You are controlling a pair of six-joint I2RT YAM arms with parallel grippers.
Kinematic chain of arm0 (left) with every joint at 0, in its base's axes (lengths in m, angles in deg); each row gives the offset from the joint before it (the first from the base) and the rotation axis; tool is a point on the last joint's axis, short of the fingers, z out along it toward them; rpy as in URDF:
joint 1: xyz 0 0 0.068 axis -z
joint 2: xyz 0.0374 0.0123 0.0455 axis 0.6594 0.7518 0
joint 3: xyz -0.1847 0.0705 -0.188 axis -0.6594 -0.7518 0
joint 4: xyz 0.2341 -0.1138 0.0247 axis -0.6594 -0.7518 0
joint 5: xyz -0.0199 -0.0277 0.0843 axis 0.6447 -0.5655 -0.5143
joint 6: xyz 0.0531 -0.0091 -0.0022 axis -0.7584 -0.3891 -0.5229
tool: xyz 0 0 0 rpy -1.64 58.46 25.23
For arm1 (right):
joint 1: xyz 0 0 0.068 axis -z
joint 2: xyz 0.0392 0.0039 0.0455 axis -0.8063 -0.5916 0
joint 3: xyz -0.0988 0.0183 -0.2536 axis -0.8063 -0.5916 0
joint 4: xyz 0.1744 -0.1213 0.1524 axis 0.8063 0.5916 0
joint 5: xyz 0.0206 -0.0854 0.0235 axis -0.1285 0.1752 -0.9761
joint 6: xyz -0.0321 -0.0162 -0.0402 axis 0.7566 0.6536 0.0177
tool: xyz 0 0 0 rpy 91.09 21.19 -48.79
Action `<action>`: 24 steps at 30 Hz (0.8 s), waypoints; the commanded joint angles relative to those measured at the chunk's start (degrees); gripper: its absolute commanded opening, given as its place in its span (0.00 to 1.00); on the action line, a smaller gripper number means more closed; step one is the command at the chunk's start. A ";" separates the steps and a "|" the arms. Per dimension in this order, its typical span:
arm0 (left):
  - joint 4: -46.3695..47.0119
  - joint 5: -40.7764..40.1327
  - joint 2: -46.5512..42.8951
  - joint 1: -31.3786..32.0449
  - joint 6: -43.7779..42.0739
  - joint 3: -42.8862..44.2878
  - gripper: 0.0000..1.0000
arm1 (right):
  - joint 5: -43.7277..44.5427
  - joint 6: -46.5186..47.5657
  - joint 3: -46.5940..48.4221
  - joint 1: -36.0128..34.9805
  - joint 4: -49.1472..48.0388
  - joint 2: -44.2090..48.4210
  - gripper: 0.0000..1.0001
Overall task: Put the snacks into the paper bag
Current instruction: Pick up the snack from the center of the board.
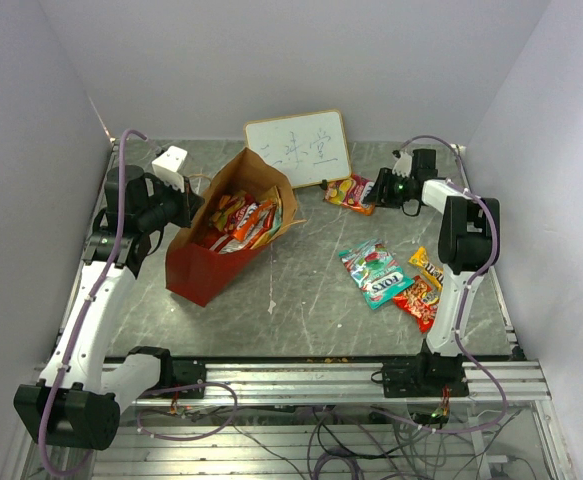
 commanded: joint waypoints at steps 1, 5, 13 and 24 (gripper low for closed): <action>2.01 1.98 0.14 -0.22 -0.47 0.61 0.07 | -1.35 -1.38 -0.14 0.22 -0.36 -1.59 0.38; 2.11 2.09 0.23 -0.22 -0.43 0.64 0.07 | -1.39 -1.84 -0.26 0.57 -0.81 -1.21 0.25; 1.92 2.00 0.32 -0.22 -0.46 0.83 0.07 | -3.48 -2.59 -0.34 3.63 -0.53 2.85 0.00; 2.06 2.16 0.50 -0.22 -0.34 1.17 0.07 | -4.17 2.87 -3.91 8.01 4.46 14.64 0.00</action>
